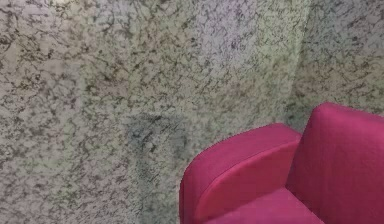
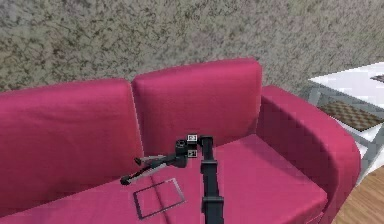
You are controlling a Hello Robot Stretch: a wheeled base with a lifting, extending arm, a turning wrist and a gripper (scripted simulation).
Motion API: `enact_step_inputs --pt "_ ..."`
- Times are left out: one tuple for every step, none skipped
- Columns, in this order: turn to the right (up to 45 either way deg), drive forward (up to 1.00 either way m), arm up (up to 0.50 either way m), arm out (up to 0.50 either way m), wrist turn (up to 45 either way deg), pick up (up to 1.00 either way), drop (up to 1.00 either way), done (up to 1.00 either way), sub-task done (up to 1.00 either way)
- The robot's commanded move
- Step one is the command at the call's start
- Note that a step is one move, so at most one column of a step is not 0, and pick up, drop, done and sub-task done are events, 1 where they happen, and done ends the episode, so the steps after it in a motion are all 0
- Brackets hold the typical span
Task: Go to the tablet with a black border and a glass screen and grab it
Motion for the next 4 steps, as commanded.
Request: enact_step_inputs --pt "0.0 0.00 -0.30 0.00 0.0 0.00 0.00 0.00 0.00" --pt "0.0 0.00 0.00 0.00 0.0 1.00 0.00 0.00 0.00" --pt "0.0 0.00 0.10 0.00 0.0 0.00 0.00 0.00 0.00" --pt "0.0 0.00 0.00 0.00 0.0 0.00 0.00 1.00 0.00"
